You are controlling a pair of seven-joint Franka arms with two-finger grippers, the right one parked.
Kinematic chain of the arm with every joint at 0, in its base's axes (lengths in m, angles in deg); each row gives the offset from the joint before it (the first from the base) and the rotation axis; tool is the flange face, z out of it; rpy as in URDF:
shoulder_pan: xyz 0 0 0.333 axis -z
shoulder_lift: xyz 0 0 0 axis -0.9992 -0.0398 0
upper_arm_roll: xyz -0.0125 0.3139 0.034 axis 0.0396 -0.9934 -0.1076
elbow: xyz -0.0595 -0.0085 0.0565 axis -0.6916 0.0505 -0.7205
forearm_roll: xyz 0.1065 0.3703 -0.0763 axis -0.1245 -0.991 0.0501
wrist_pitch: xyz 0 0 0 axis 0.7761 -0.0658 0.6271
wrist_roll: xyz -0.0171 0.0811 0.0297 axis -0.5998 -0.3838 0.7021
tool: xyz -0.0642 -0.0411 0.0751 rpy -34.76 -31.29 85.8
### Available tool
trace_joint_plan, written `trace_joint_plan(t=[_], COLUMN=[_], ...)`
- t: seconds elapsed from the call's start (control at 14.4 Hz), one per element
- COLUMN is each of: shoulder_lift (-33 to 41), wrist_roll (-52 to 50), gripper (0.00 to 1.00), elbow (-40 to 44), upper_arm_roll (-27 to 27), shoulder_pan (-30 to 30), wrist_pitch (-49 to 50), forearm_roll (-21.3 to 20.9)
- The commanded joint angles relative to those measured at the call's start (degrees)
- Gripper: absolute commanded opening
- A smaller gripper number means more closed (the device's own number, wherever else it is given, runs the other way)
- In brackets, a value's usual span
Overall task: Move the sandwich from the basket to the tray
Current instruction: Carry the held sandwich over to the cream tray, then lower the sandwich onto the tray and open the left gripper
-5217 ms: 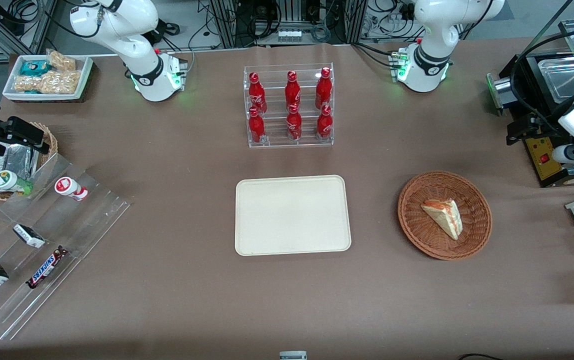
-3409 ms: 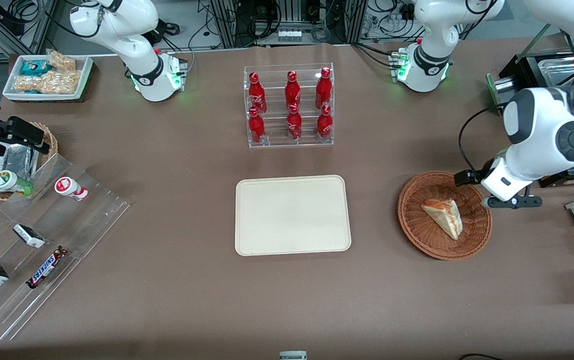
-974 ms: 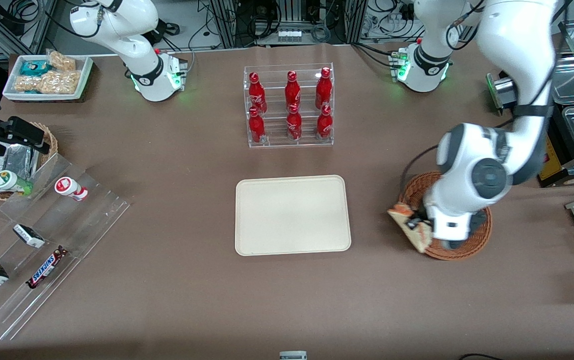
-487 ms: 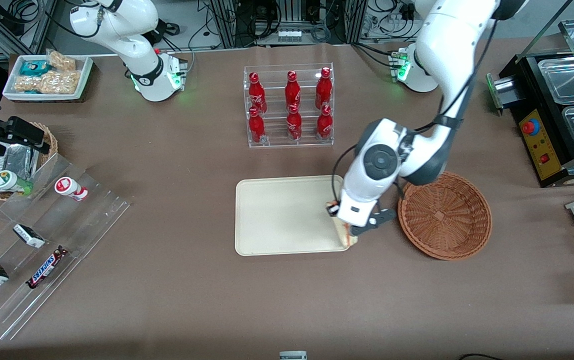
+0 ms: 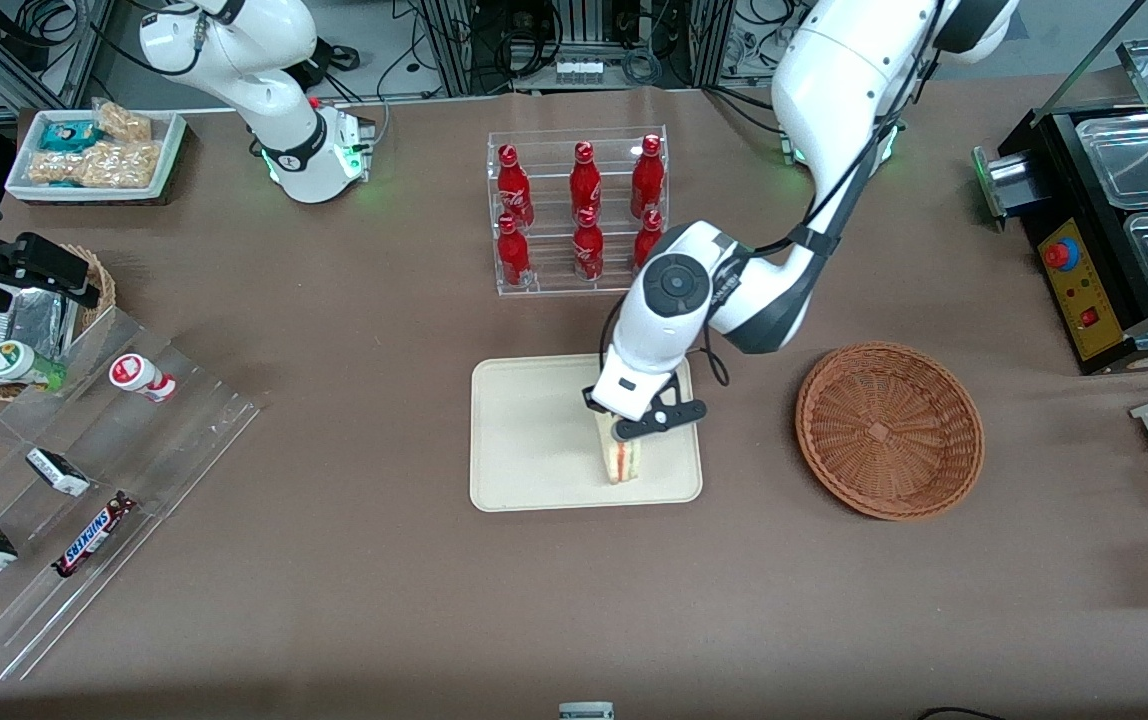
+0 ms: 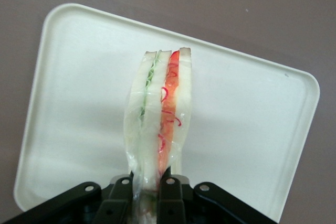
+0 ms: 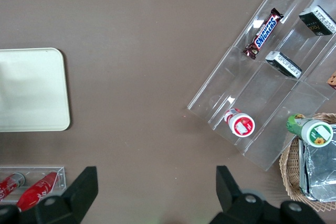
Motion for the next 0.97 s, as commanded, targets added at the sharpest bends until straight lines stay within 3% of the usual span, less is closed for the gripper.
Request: trace_joint_plan(t=[0.0, 0.42, 0.49, 0.56, 0.63, 0.9], shoulder_lift=[-2.5, -4.9, -5.2, -5.6, -5.5, 0.5], wrist_roll=[0.5, 2.9, 2.9, 2.6, 2.3, 2.0], gripper=[0.10, 0.16, 0.27, 0.72, 1.00, 1.00], elbow=[1.6, 1.3, 1.3, 1.6, 1.7, 2.0], upper_arm_roll=[-0.9, -0.9, -0.9, -0.9, -0.9, -1.6], shoulder_pan=[2.3, 4.2, 4.2, 4.2, 4.4, 4.2], wrist_pitch=[-2.6, -4.1, -4.1, -4.2, -4.2, -2.7], forearm_roll=[-0.1, -2.0, -2.0, -2.0, -2.2, -2.4])
